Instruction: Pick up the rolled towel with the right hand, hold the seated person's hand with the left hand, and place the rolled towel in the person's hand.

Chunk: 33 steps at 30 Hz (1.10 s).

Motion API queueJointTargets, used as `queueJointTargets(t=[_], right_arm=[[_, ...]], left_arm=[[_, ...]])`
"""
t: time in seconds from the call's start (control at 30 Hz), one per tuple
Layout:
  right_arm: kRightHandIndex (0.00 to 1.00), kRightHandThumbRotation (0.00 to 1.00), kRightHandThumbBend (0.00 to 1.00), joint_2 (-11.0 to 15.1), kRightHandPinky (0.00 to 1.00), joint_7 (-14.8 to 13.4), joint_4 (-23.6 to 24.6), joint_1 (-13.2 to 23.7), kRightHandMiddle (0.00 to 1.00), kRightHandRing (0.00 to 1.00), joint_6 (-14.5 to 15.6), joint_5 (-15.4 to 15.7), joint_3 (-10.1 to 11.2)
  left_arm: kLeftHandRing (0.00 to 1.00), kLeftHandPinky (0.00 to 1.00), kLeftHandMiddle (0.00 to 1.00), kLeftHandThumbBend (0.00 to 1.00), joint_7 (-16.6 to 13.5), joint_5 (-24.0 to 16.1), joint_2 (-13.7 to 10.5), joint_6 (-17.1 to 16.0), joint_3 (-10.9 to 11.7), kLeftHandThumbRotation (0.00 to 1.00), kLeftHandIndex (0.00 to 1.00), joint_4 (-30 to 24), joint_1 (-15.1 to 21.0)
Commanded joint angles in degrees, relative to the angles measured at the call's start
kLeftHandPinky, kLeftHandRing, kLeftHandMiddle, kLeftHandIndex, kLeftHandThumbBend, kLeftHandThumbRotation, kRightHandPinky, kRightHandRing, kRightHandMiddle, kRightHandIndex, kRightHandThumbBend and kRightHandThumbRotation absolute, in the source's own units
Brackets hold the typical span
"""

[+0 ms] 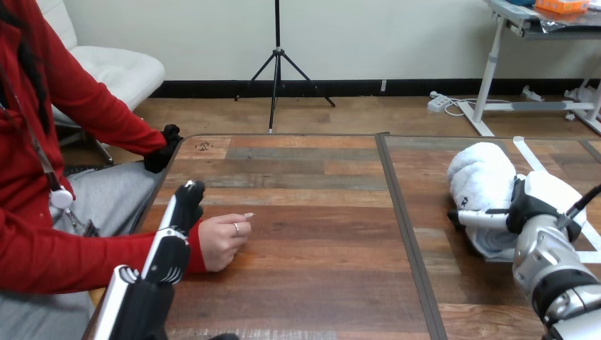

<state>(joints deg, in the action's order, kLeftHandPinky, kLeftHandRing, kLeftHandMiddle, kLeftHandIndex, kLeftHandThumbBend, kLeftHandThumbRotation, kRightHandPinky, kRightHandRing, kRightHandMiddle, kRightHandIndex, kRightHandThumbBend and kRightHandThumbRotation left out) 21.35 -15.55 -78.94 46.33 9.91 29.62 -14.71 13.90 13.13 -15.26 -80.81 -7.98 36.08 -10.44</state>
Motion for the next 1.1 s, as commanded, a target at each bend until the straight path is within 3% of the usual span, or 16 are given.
queueJointTargets(t=[0.0, 0.13, 0.27, 0.5, 0.77, 1.07], right_arm=[[0.77, 0.20, 0.89, -2.10, 0.36, 0.02, 0.10, -3.48, 0.68, 0.54, -2.89, -3.08, 3.01], [0.70, 0.06, 0.84, -2.17, 0.35, -1.07, 0.15, -4.24, 0.59, 0.49, -4.47, -5.22, 5.09], [0.65, 0.03, 0.81, -2.23, 0.37, -1.84, 0.16, -5.24, 0.56, 0.48, -5.58, -5.92, 5.65], [0.55, 0.00, 0.81, -2.19, 0.42, -1.56, 0.23, -6.22, 0.57, 0.52, -7.58, -5.85, 5.60], [0.53, 0.00, 0.77, -2.59, 0.43, -0.97, 0.31, -6.23, 0.58, 0.54, -7.37, -5.66, 5.48], [0.43, 0.00, 0.71, -3.00, 0.31, -0.96, 0.56, -6.39, 0.45, 0.40, -8.36, -6.64, 6.34]], left_arm=[[1.00, 0.98, 1.00, 1.00, 1.06, 2.86, -1.93, 0.24, -1.49, 0.60, 1.00, -5.02, 0.44], [1.00, 0.99, 1.00, 1.00, 2.33, 6.00, -2.46, 0.76, -3.06, 0.57, 1.00, -6.06, 0.04], [1.00, 1.00, 1.00, 1.00, 2.73, 6.13, -2.44, 0.98, -2.22, 0.55, 1.00, -7.17, -0.59], [1.00, 1.00, 1.00, 1.00, 3.99, 7.74, -2.55, 1.50, -2.38, 0.54, 1.00, -8.21, -0.80], [1.00, 1.00, 1.00, 1.00, 5.72, 9.42, -2.56, 1.35, -2.57, 0.55, 1.00, -8.12, 0.05], [1.00, 1.00, 1.00, 1.00, 9.02, 11.87, -2.65, 1.02, -2.71, 0.55, 1.00, -6.66, 1.70]])
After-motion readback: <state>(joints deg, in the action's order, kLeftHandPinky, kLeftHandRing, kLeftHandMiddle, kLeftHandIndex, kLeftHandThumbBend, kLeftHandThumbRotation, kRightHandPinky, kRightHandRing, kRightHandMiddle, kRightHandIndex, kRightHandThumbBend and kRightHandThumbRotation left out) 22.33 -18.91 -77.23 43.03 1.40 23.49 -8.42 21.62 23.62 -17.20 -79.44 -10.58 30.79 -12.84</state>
